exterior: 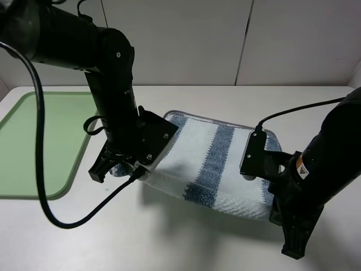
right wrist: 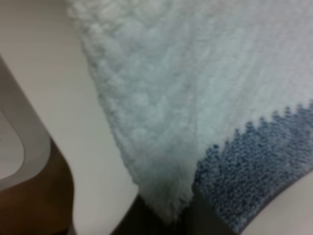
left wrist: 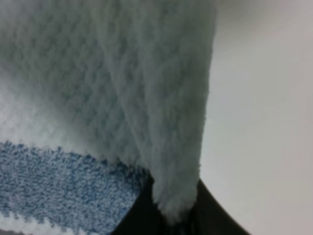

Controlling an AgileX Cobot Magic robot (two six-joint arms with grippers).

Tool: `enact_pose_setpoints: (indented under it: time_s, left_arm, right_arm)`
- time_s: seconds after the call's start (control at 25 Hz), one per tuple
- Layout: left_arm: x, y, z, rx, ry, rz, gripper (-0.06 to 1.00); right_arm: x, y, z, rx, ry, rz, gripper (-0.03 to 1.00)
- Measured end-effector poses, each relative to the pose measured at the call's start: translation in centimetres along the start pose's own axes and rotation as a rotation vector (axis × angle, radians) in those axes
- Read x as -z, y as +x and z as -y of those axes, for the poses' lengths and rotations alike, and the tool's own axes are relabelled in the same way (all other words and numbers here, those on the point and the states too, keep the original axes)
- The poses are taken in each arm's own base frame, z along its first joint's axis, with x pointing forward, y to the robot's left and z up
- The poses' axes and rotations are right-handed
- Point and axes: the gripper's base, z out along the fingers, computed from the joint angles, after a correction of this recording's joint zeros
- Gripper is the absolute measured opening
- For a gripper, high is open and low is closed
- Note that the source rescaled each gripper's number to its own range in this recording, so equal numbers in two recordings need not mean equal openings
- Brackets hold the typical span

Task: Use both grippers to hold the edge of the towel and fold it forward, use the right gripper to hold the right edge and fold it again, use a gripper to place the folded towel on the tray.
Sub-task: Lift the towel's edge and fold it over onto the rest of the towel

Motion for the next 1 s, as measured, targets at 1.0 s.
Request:
enact_pose_setpoints:
  time_s: [1.0]
  left_arm:
    - [3.1, -3.9, 4.2, -0.027, 0.094, -0.014, 0.00]
  right_arm:
    - [4.8, 3.1, -2.1, -0.052, -0.068, -0.001, 0.00]
